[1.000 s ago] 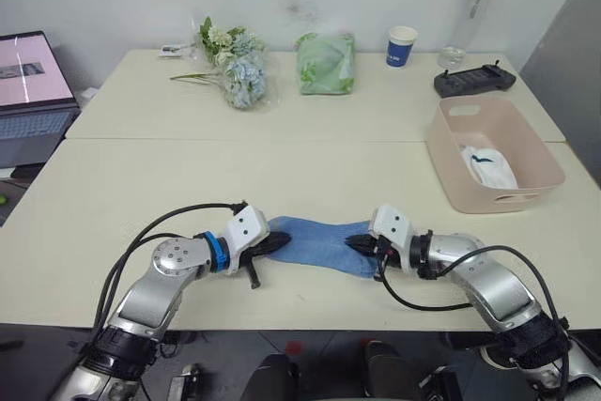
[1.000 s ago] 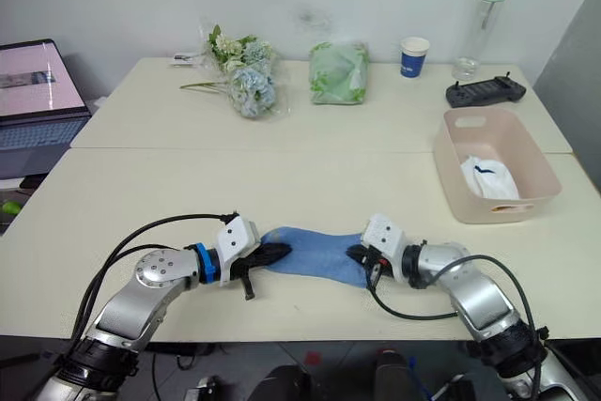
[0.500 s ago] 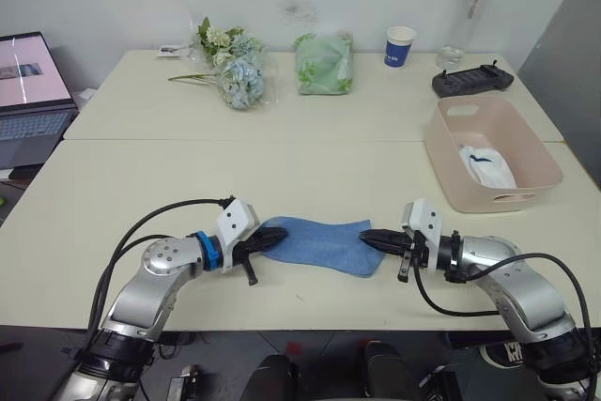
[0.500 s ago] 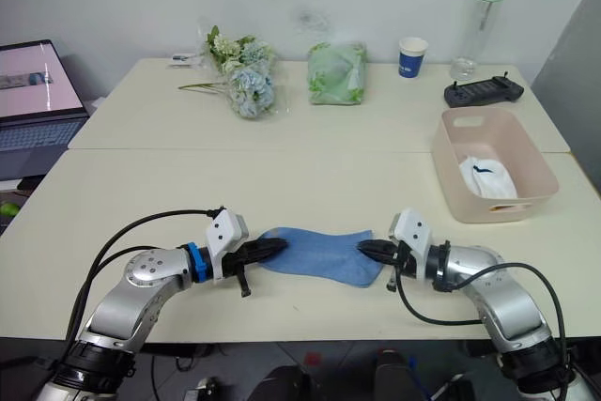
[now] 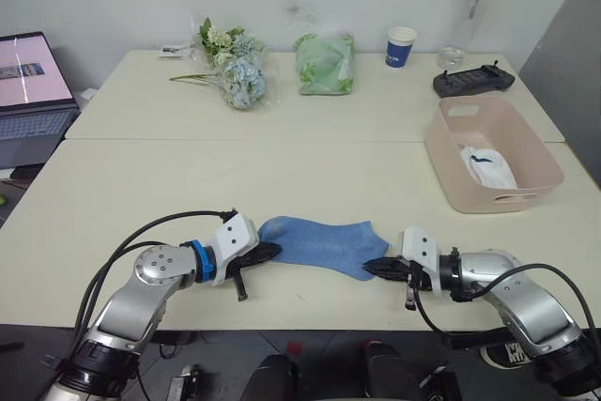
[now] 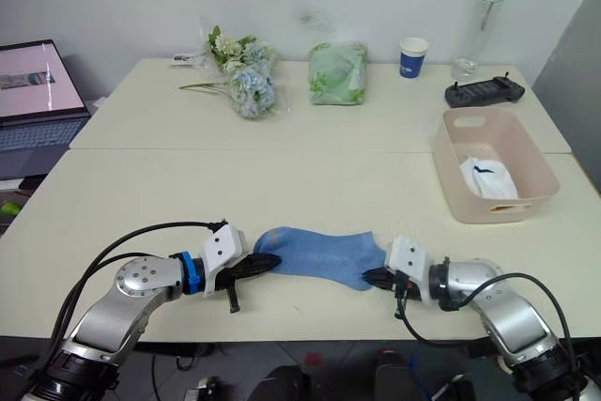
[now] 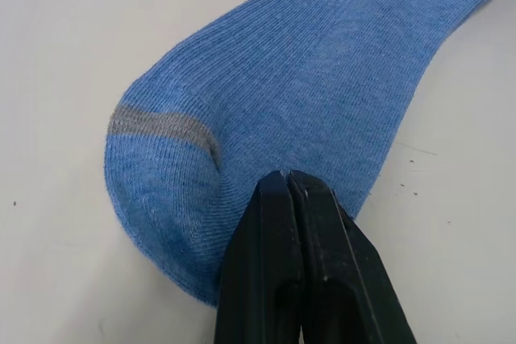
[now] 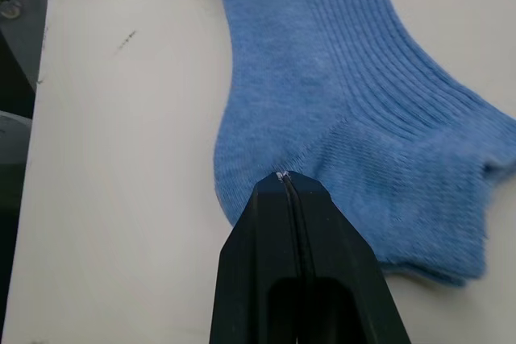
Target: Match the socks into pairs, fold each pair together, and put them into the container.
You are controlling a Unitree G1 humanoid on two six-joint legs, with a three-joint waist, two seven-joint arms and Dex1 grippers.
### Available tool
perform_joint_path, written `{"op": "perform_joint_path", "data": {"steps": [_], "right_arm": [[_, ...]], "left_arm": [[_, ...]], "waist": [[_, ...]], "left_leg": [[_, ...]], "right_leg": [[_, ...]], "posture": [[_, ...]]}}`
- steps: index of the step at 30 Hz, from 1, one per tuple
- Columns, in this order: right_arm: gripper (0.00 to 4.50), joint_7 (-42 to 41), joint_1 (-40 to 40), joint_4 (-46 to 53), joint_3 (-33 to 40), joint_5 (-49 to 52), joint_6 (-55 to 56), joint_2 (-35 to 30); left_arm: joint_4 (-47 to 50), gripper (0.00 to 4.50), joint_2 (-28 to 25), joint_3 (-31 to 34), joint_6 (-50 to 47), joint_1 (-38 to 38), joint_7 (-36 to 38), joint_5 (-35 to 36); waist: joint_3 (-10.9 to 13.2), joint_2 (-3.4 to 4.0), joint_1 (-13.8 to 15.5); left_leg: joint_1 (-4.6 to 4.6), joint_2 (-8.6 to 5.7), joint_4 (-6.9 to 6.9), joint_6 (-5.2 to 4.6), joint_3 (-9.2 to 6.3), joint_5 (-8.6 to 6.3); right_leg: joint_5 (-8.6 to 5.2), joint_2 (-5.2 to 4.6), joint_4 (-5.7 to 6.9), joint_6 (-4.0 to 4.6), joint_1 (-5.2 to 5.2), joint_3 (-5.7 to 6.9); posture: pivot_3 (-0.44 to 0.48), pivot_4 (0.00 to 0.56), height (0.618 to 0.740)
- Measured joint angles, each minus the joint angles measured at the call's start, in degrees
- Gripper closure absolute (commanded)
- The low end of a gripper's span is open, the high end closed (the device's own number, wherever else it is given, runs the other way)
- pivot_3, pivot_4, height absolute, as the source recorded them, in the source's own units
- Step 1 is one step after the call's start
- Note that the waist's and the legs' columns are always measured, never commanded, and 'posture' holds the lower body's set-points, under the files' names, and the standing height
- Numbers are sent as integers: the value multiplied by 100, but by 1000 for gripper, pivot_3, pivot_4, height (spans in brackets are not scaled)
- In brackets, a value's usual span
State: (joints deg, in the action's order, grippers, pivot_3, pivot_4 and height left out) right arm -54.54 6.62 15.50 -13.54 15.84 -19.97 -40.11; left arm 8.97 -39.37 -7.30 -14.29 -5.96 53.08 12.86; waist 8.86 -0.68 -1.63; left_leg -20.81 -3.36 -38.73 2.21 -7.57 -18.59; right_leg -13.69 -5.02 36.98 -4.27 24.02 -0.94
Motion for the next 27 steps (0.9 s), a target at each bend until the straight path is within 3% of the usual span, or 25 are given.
{"op": "perform_joint_path", "data": {"steps": [4,6,9,15,21,25,27], "right_arm": [[4500,363,99,578,848,1302,-1265,307],[4112,517,180,936,1131,1696,-1707,266],[3221,762,47,1016,1308,1638,-2087,-70],[1137,1169,-123,706,1263,1343,-2175,78],[1137,1407,-127,683,841,1242,-2549,436],[1991,1345,-116,845,781,1278,-2796,377],[2732,1369,-81,815,789,1323,-2906,448]], "left_arm": [[160,4472,42,56,-156,-7,-20,112],[282,4500,44,118,-158,20,-69,150],[591,4500,40,515,-213,278,-143,379],[905,4500,-64,699,-299,584,-231,424],[975,4500,-32,705,-292,635,-328,409],[967,4500,34,696,-266,637,-402,352],[968,4500,35,689,-266,640,-401,352]], "waist": [[3,-1,-8],[2,-2,6],[2,-3,22],[2,-2,6],[2,-2,7],[1,-2,7],[1,-2,-1]], "left_leg": [[-3,5,0,0,-1,0],[-3,4,1,0,-5,0],[-5,2,0,-1,-2,-1],[-2,1,1,-1,3,-1],[-2,1,0,-1,1,-1],[-2,5,1,-1,-2,-1],[-1,4,1,-1,0,-1]], "right_leg": [[0,0,2,0,3,-1],[0,0,-2,0,1,2],[0,-3,-5,0,1,1],[0,-1,0,0,2,-2],[0,-2,-2,0,0,-1],[0,2,-1,0,1,3],[0,2,0,0,1,1]], "posture": [[0,150,740],[0,150,740],[0,150,740],[0,150,740],[0,150,740],[0,150,740],[0,150,740]]}}
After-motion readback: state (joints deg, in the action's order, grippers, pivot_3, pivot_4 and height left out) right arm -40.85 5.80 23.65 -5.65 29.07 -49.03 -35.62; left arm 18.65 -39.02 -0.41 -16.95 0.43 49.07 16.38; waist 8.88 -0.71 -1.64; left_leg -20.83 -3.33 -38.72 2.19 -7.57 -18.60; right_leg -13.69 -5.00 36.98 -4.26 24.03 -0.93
